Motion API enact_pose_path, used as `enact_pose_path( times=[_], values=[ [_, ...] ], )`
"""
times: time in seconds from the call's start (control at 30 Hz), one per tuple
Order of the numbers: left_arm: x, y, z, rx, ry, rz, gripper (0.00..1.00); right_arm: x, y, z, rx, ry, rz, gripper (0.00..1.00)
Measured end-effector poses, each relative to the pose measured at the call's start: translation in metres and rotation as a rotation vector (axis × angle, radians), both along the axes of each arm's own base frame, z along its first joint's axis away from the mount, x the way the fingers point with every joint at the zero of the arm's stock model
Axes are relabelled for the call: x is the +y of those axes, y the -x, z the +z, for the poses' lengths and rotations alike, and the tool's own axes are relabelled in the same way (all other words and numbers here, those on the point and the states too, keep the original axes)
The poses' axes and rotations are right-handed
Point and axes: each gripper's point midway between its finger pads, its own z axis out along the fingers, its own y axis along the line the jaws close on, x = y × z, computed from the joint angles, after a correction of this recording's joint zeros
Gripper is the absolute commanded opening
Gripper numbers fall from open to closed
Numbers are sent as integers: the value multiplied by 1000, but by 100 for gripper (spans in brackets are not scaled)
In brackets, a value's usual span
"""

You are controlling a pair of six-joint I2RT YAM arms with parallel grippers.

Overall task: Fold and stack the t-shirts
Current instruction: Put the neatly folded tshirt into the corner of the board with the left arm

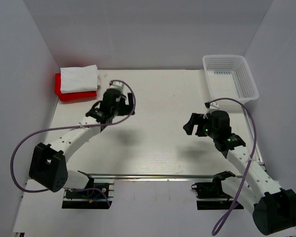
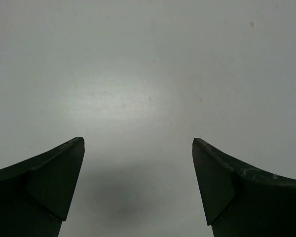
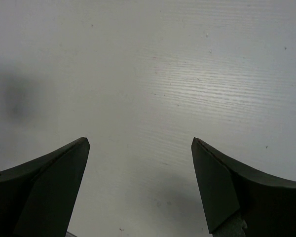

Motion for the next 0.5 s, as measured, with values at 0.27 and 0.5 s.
enact_pose_path(
  times=[0.27,0.5],
  values=[
    [-49,90,-50,99,-56,-112,100,-3,25,-33,44,-7,18,90],
    [-59,104,-42,42,-54,-108,100,-2,27,-30,25,-22,25,90]
  ],
)
